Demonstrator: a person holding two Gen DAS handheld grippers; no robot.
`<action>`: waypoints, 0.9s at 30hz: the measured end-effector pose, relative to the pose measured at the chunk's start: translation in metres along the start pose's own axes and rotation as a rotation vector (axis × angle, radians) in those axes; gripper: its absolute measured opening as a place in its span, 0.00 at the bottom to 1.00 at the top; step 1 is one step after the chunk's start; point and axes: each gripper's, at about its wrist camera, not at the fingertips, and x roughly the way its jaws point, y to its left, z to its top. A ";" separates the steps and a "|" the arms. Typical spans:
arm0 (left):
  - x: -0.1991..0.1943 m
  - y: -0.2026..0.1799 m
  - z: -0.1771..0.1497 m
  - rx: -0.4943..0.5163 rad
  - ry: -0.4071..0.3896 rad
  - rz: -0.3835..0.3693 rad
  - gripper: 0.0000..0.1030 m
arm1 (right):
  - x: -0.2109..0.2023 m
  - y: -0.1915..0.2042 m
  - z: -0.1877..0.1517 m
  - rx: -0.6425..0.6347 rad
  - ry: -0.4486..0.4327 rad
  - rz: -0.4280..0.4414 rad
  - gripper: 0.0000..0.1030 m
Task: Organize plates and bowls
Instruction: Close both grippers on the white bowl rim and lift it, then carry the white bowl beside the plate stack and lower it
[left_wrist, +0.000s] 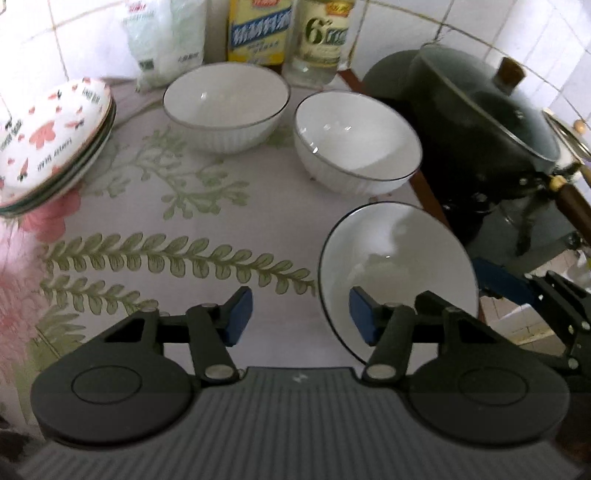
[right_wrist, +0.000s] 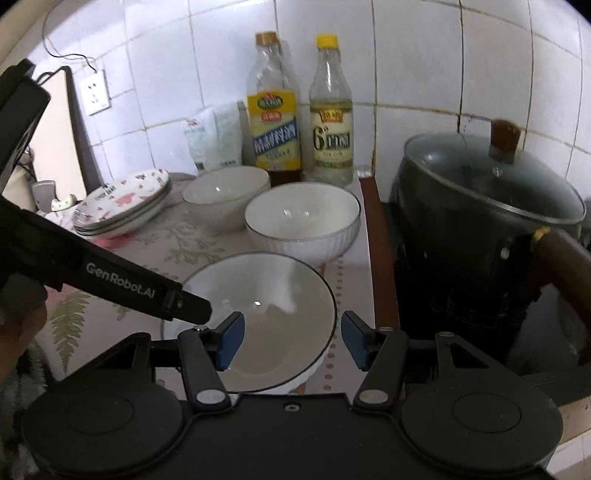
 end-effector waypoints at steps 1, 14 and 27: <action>0.004 0.001 0.000 -0.006 0.012 -0.008 0.43 | 0.002 -0.001 -0.001 0.013 0.005 0.001 0.61; 0.015 0.005 -0.005 -0.048 0.046 -0.111 0.11 | 0.023 -0.009 -0.013 0.250 0.084 -0.025 0.24; -0.006 0.010 -0.011 -0.024 0.065 -0.080 0.11 | 0.008 0.005 -0.006 0.384 0.113 -0.044 0.19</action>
